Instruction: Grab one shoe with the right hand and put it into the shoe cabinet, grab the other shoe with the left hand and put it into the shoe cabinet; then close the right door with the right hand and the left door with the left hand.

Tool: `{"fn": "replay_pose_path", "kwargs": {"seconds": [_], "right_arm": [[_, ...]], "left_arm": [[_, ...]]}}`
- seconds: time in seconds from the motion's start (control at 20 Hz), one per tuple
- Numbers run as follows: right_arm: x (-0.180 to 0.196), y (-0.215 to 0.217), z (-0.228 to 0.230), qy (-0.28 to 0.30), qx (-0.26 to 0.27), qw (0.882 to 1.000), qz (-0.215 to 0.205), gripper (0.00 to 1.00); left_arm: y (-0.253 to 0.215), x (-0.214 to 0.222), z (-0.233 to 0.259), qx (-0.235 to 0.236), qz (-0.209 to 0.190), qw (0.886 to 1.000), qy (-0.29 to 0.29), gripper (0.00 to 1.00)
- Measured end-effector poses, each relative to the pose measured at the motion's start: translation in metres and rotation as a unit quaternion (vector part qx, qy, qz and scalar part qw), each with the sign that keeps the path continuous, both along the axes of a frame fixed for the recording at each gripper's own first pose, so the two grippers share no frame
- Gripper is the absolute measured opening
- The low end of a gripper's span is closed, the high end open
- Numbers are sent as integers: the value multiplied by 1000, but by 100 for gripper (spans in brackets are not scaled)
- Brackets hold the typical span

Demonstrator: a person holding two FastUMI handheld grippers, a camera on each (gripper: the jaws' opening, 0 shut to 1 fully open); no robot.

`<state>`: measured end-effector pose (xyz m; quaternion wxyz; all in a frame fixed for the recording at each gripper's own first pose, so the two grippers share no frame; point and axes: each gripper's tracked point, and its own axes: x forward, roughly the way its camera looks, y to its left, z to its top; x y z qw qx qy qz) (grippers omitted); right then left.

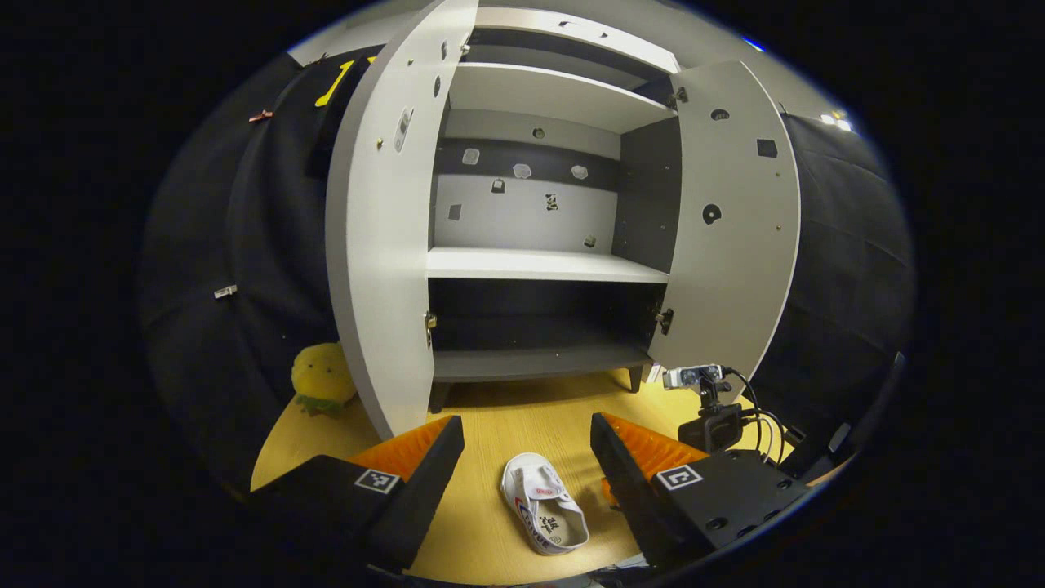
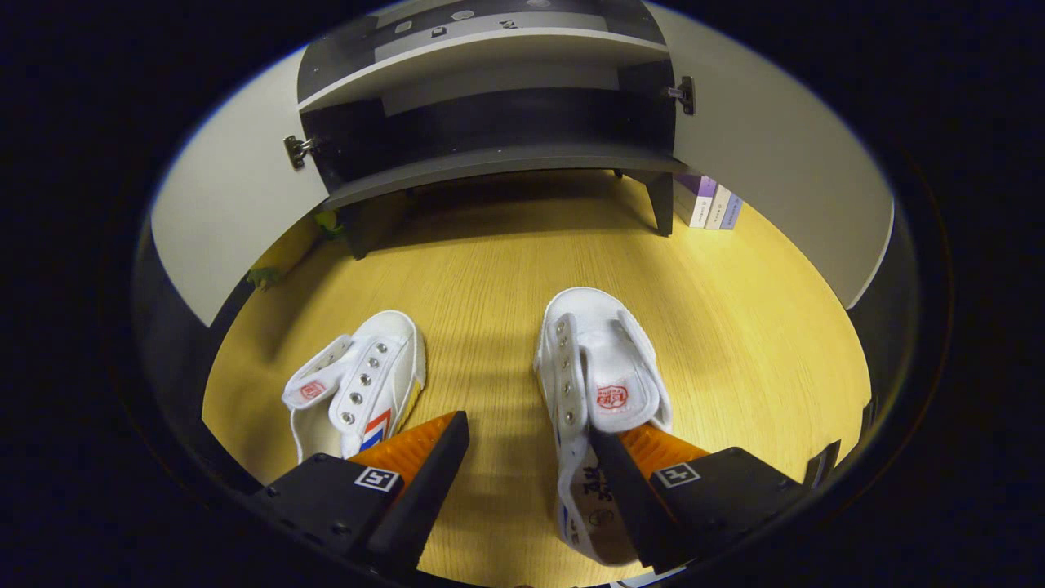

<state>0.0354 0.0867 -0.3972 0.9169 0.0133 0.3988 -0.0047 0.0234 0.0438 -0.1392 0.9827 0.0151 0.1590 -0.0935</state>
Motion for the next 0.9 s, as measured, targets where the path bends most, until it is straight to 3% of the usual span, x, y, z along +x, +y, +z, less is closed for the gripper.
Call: {"fn": "replay_pose_path", "kwargs": {"seconds": [0.2, 0.3, 0.35, 0.45, 0.55, 0.65, 0.7, 0.75, 0.9], "right_arm": [[19, -3, -12, -4, -13, 1000, -27, 94], [23, -15, -11, -5, -29, 999, -40, 77], [24, -20, -10, -3, -33, 998, -46, 53], [24, -22, -11, 4, -22, 999, -49, 29], [24, -20, -13, 14, -10, 999, -47, 31], [26, -19, -13, 15, -6, 999, -41, 17], [23, -17, -13, 22, -2, 999, -41, 19], [26, -17, -13, 18, 5, 999, -39, 12], [23, -17, -12, 26, 25, 999, -38, 7]], "left_arm": [[13, -6, -5, -3, 7, 1000, 9, 95], [17, -9, -5, -3, 13, 1000, 8, 94], [19, -10, -5, -3, 17, 1000, 8, 94], [21, -12, -7, -7, 25, 1000, 10, 94], [24, -13, -9, -7, 32, 999, 11, 94], [25, -13, -8, -3, 38, 999, 9, 94], [24, -13, -8, -2, 40, 999, 8, 94], [23, -12, -7, 0, 42, 999, 7, 94], [20, -11, -5, 6, 44, 999, 3, 94]]}}
